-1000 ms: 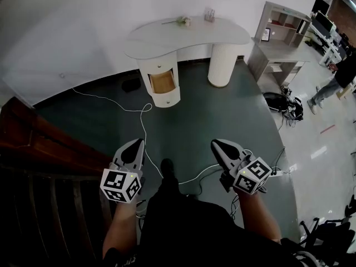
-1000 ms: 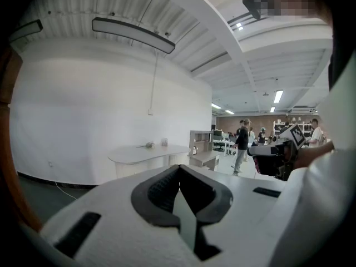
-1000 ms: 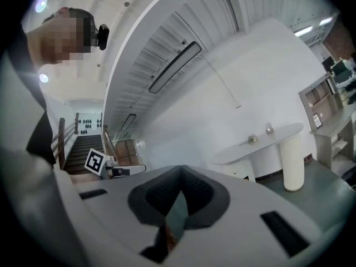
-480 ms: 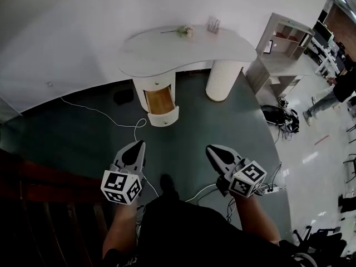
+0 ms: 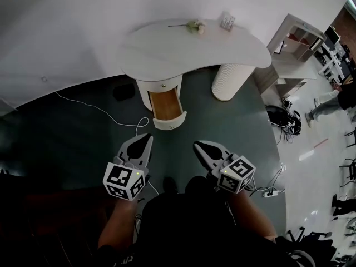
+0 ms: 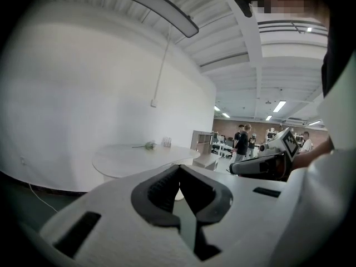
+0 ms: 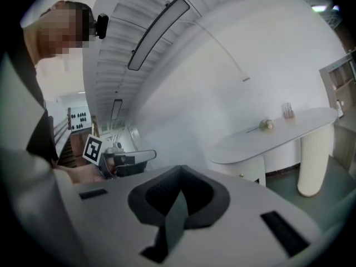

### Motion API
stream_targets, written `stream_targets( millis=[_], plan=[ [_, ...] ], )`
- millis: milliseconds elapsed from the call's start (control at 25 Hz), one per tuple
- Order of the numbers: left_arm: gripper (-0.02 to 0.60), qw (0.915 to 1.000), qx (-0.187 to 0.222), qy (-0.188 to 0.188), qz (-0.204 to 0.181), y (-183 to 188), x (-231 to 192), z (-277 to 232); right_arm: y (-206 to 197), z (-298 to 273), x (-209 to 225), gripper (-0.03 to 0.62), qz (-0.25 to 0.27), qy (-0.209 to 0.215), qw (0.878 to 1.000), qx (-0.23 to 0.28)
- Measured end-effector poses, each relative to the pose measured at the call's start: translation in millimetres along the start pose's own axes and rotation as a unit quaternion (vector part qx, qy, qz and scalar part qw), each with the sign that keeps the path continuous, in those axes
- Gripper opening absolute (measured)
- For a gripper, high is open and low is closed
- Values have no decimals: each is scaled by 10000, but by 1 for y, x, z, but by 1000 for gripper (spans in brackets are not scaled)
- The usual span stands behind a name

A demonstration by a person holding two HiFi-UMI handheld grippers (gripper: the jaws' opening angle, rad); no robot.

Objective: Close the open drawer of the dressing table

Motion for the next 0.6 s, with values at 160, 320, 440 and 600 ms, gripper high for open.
stream_targets(
  millis=[160, 320, 440, 600],
  plan=[
    [9, 9997, -213, 65, 142, -8, -14, -11, -2, -18, 20, 6, -108, -19, 9998, -188],
    [9, 9983, -403, 191, 367, -13, -27, -31, -1, -35, 46, 6, -378, 98, 9991, -187],
    [9, 9976, -532, 249, 370, -14, -19, -49, -6, -39, 72, 6, -422, 195, 9984, -335],
    [9, 9964, -622, 337, 458, -15, -7, -67, -7, -38, 99, 6, -482, 354, 9970, -482]
  ],
)
Point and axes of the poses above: the fingertips, and each gripper's own axes: z backward along the fingers, x to its right, y out of its top, the point moved 9 cm from there along z, backward along the fingers, and after that the axes turned 7 degrees about -y, right-handed, at the moved point
